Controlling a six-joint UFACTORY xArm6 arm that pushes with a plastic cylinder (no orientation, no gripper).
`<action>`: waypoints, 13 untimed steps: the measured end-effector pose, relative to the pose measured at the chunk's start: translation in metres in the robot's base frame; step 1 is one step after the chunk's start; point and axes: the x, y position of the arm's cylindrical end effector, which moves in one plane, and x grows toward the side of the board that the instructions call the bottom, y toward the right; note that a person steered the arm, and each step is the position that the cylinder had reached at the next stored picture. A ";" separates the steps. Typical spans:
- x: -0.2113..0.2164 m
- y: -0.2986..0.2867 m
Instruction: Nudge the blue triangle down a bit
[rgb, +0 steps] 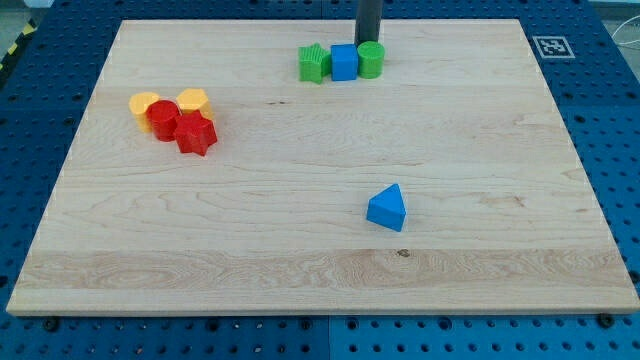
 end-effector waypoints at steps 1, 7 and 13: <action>-0.002 0.021; 0.123 0.018; 0.279 -0.014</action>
